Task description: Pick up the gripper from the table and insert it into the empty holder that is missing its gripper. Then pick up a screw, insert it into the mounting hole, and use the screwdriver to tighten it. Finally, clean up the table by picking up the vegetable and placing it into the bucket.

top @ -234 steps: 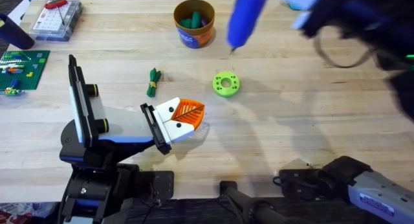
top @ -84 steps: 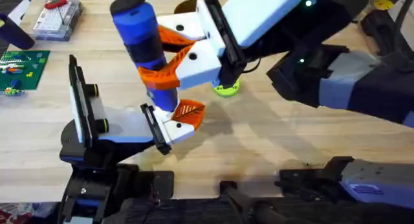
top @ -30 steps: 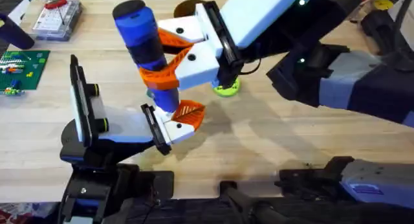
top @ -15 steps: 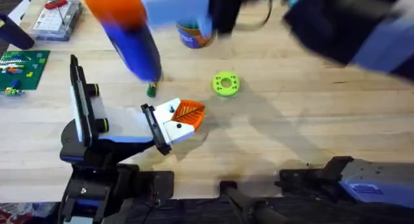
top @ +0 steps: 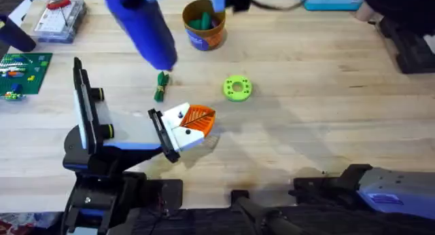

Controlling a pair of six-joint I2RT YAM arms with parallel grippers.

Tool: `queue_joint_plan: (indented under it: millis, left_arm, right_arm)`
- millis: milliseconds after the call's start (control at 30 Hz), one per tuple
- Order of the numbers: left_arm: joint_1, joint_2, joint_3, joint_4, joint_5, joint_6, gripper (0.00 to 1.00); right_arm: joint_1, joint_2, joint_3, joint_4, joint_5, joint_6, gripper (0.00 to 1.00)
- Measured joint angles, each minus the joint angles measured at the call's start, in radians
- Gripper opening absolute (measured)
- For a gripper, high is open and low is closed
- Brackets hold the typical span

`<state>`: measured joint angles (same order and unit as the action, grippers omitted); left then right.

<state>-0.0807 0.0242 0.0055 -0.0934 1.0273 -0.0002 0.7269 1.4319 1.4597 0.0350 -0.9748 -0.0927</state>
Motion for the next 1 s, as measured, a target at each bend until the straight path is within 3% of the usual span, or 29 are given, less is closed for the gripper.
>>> queue_joint_plan:
  millis: [167, 333, 467, 500, 633, 833, 1000]
  left_arm:
    - [0.0, 0.0, 0.0, 0.0, 0.0, 0.0, 0.013]
    - [0.0, 0.0, 0.0, 0.0, 0.0, 0.0, 0.013]
    - [0.0, 0.0, 0.0, 0.0, 0.0, 0.0, 0.013]
    - [0.0, 0.0, 0.0, 0.0, 0.0, 0.0, 0.013]
    - [0.0, 0.0, 0.0, 0.0, -0.001, 0.0, 0.013]
    - [0.0, 0.0, 0.0, 0.0, -0.003, 0.0, 0.011]
    - [0.0, 0.0, 0.0, 0.0, -0.003, 0.0, 0.005]
  right_arm:
    - [-0.018, 0.003, 0.002, -0.255, 0.196, -0.163, 0.052]
    - [-0.104, 0.004, 0.004, -0.45, 0.383, -0.305, 0.051]
    - [-0.172, 0.004, 0.005, -0.581, 0.543, -0.362, 0.052]
    - [-0.204, 0.004, 0.005, -0.653, 0.653, -0.382, 0.052]
    - [-0.23, 0.004, 0.005, -0.73, 0.802, -0.407, 0.051]
    - [-0.288, 0.026, 0.007, -0.937, 0.946, -0.577, 0.051]
    - [-0.359, 0.115, 0.007, -0.952, 0.981, -0.697, 0.05]
